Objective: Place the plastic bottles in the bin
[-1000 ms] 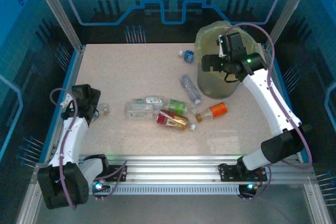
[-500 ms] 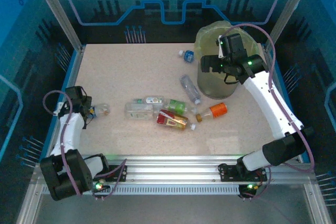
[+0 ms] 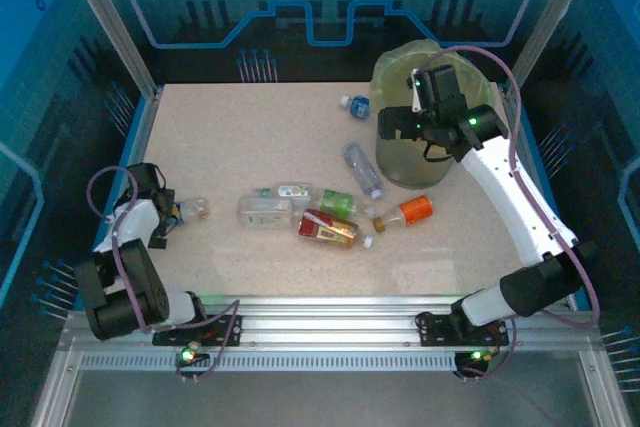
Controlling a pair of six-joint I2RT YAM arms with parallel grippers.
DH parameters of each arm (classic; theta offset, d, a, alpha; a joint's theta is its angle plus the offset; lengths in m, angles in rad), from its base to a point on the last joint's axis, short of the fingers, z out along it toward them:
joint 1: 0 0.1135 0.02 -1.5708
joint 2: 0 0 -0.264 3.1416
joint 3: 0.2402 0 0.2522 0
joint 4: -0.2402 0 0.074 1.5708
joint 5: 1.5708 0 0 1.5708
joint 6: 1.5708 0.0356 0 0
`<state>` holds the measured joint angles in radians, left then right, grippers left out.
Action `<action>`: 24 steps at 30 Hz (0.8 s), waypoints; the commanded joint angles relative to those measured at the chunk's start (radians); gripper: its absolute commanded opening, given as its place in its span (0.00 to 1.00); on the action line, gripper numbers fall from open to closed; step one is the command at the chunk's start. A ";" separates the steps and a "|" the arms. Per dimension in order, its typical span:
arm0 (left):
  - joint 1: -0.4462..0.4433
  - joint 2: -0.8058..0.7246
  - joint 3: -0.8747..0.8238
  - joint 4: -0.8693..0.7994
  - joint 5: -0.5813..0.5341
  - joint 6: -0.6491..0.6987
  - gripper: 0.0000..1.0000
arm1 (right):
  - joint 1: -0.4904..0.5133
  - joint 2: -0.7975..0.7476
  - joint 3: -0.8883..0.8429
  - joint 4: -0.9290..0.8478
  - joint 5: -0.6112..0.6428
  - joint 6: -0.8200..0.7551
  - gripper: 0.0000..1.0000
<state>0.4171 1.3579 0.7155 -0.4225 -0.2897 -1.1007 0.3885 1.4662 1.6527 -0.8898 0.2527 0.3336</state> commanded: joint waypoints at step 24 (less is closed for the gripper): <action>0.011 0.282 0.073 0.112 0.085 -0.023 0.67 | 0.060 0.071 0.062 -0.023 0.012 0.012 1.00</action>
<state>0.4229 1.5833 0.8009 -0.4408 -0.2916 -1.1015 0.4294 1.5284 1.6817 -0.8948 0.2607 0.3340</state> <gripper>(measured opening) 0.685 0.996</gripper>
